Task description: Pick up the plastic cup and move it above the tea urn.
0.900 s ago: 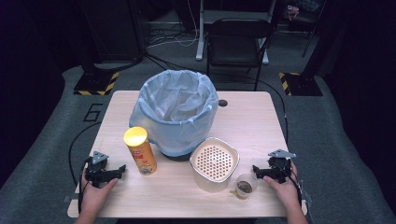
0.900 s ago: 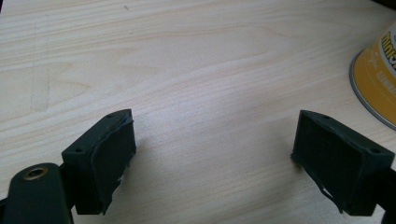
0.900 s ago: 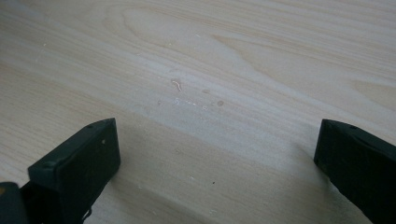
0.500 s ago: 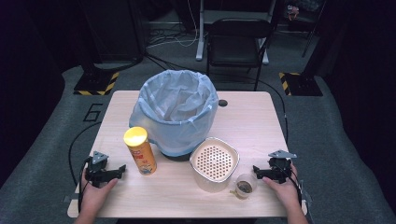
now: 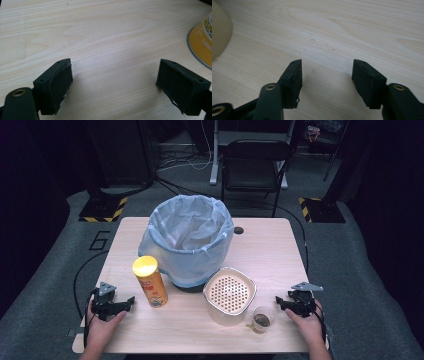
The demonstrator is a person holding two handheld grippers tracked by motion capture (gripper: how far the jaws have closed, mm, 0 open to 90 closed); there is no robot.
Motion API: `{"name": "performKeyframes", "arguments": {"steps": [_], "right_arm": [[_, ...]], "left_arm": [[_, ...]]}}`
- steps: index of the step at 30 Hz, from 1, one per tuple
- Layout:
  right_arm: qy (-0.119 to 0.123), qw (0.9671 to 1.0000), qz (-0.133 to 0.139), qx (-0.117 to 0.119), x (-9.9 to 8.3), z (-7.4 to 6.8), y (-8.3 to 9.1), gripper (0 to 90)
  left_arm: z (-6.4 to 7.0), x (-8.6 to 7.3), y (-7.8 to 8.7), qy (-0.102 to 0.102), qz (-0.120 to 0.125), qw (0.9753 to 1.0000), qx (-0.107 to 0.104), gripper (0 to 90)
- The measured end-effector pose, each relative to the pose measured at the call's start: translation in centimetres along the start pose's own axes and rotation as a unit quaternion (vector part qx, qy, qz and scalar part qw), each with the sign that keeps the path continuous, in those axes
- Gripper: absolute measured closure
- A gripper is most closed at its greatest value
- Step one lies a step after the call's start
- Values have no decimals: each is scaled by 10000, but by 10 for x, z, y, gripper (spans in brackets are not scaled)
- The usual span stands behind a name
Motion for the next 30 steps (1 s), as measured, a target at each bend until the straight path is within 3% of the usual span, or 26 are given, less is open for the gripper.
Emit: {"name": "performKeyframes", "arguments": {"steps": [8,11,14,15,18,22,30], "right_arm": [[302,9988,388,80,11,-11,31,393],[334,9974,572,280,20,-18,45,352],[362,9967,585,431,24,-25,50,327],[545,9957,534,517,26,-31,54,319],[700,9942,549,603,28,-39,62,297],[732,9927,628,729,32,-46,71,285],[1014,9854,726,1157,40,-69,87,230]], "left_arm": [[0,0,0,1,-6,10000,-2,129],[0,0,0,-1,-8,10000,-1,129],[0,0,0,10,-13,10000,-6,129],[0,0,0,2,-6,10000,-1,129],[0,0,0,5,-12,10000,-5,129],[0,0,0,3,-5,10000,-1,129],[0,0,0,4,-18,10000,-4,129]]}}
Point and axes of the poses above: each handheld gripper's, and its own axes: y roughly backward along the jaws, x roughly out of its top, z roughly to its right, the point moved 4 cm from there along -y, roughly forward along the jaws, and after that the axes turned 3 degrees about y, right-handed, at the moved point
